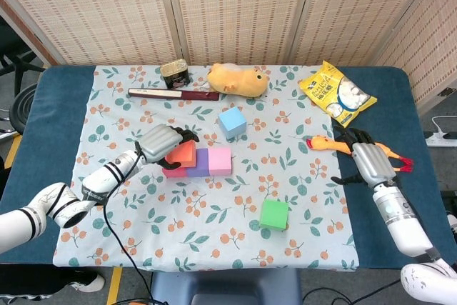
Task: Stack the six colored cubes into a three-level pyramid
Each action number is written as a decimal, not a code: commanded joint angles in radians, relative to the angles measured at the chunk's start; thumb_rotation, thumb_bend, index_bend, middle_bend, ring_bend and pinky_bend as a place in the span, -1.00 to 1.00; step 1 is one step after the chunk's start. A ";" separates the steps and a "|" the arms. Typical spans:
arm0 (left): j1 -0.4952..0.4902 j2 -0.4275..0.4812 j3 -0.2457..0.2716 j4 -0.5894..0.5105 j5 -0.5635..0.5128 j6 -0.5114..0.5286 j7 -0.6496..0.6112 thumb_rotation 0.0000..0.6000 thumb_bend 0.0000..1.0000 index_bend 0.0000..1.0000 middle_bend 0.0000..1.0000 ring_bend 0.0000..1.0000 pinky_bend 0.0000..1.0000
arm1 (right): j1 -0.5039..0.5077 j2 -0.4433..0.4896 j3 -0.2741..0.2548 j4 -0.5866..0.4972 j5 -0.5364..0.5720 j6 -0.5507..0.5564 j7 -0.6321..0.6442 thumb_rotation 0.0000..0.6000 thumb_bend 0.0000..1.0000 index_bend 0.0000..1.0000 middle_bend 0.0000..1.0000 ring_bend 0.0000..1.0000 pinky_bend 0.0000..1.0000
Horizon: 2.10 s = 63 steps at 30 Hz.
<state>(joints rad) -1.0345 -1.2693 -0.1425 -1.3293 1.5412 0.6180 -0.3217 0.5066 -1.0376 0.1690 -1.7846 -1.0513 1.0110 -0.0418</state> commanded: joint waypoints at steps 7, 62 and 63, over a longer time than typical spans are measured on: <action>-0.025 -0.017 0.030 0.025 0.009 -0.011 -0.037 1.00 -0.36 -0.58 -0.50 -0.47 -0.23 | 0.001 -0.006 0.004 0.006 0.011 -0.006 -0.007 1.00 -1.00 -1.00 -0.59 -1.00 -0.99; -0.049 -0.015 0.050 0.005 -0.121 -0.052 0.052 1.00 -0.37 -0.62 -0.58 -0.48 -0.23 | 0.002 -0.013 0.016 0.029 0.011 -0.032 0.005 1.00 -1.00 -1.00 -0.59 -1.00 -0.99; -0.048 -0.016 0.050 0.005 -0.123 -0.052 0.052 1.00 -0.37 -0.63 -0.58 -0.48 -0.23 | 0.001 -0.013 0.016 0.029 0.010 -0.031 0.006 1.00 -1.00 -1.00 -0.59 -1.00 -0.99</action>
<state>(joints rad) -1.0826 -1.2850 -0.0923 -1.3243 1.4187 0.5662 -0.2697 0.5080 -1.0508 0.1846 -1.7556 -1.0407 0.9795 -0.0358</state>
